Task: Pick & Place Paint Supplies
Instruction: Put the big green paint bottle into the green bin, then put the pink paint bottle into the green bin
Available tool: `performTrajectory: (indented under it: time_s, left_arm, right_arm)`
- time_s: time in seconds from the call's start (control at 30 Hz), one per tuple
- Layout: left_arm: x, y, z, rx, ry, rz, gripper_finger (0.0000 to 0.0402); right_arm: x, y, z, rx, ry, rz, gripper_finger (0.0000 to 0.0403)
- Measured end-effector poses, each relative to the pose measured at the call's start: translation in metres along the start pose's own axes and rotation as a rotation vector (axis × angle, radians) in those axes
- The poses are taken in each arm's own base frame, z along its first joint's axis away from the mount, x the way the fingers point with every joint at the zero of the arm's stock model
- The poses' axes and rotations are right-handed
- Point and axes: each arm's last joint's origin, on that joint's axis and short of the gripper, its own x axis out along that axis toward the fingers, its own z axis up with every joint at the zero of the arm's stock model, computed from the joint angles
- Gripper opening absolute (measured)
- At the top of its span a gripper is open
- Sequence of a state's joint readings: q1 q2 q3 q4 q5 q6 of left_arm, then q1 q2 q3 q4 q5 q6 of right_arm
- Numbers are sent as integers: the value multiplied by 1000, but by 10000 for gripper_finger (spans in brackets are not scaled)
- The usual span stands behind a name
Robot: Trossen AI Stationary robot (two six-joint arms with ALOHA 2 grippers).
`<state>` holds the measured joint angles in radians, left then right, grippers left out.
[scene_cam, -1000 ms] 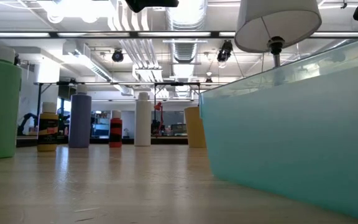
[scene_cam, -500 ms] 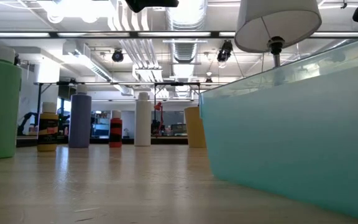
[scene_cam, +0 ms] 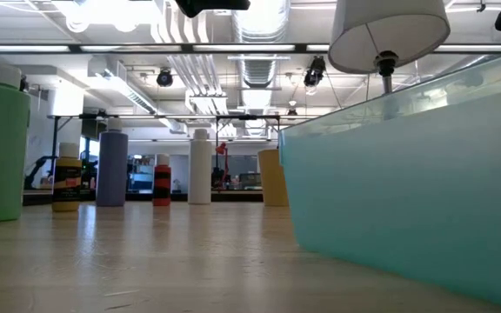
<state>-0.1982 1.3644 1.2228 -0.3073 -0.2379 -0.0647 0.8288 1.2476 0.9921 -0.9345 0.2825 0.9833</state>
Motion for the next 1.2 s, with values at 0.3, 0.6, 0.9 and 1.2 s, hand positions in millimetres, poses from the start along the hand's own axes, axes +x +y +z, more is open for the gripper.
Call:
performTrajectory:
  time_s: [0.3,0.6,0.9,1.2]
  left_arm:
    - [0,0,0,0,0,0,287]
    - [0,0,0,0,0,0,287]
    - [-3,1,-1,6,18,1,287]
    - [-11,9,-11,-24,113,225,287]
  right_arm:
    - [-3,2,3,0,-10,14,252]
    - [-17,9,12,-31,-47,58,291]
    - [-44,12,37,-141,-287,-31,291]
    - [-58,10,60,-140,-738,-371,254]
